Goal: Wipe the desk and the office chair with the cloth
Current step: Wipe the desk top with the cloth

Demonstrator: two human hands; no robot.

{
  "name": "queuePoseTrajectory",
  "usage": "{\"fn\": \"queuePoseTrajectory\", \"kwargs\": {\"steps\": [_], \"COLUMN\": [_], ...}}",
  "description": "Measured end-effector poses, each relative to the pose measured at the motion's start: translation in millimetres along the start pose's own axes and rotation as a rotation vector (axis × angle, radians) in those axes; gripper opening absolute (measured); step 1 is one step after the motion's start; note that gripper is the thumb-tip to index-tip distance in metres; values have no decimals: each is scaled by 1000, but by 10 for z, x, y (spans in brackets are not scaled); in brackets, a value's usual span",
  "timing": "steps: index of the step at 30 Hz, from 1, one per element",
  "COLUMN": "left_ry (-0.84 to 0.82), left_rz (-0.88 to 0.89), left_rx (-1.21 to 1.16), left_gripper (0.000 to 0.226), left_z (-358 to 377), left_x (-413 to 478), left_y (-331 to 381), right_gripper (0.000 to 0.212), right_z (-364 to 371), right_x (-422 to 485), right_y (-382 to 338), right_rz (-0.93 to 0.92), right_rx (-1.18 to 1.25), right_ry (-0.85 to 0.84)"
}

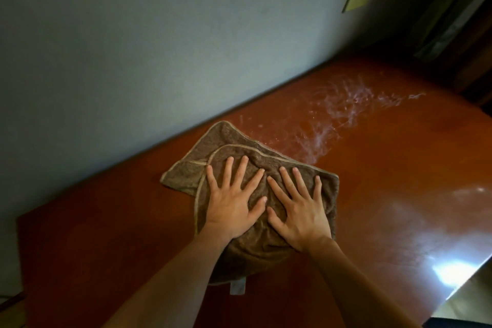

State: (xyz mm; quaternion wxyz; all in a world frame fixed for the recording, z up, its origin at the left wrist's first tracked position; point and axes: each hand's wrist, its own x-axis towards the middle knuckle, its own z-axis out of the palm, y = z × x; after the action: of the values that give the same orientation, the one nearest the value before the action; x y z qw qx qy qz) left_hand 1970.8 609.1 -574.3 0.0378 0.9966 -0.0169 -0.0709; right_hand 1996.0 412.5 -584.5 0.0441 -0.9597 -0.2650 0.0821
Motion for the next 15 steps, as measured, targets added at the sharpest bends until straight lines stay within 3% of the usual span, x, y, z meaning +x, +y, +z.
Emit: {"fn": "queuePoseTrajectory", "kwargs": {"steps": [15], "left_ry": [-10], "left_rz": [8], "left_rx": [38], "left_gripper": [67], "left_z": [-91], "left_x": [875], "left_y": [139], "right_gripper": [71], "right_z": [-160], "right_x": [611], "right_y": [504], "right_rz": [19], "right_rx": [61], "right_ry": [53]}}
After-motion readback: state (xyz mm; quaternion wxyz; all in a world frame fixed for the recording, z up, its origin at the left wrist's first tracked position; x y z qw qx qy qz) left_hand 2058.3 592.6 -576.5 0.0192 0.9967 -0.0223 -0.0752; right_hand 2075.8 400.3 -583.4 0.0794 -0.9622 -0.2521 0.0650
